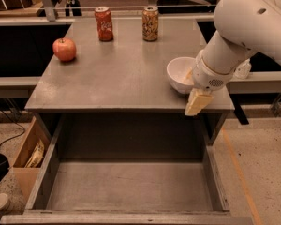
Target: Move white bowl near apple
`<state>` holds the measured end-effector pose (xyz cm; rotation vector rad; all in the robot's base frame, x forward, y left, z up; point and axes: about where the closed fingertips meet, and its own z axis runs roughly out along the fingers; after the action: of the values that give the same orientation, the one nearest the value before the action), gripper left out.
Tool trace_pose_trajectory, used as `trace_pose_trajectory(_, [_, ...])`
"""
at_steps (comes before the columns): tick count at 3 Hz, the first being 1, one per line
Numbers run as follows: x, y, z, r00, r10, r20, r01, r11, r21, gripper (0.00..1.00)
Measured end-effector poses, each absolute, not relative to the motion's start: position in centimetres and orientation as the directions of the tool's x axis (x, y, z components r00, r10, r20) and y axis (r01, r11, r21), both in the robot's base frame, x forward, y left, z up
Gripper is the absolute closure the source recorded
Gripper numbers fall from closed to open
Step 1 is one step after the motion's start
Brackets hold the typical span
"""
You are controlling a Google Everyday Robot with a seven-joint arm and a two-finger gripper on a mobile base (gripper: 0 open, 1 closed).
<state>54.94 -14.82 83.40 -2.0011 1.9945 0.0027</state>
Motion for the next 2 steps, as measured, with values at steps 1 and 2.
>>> trace_pose_trajectory(1, [54.88, -14.76, 83.43, 0.029, -0.975, -0.22, -0.975, 0.02, -0.219, 0.7])
trace_pose_trajectory(2, [54.83, -14.72, 83.45, 0.03, -0.975, -0.219, -0.975, 0.019, -0.22, 0.93])
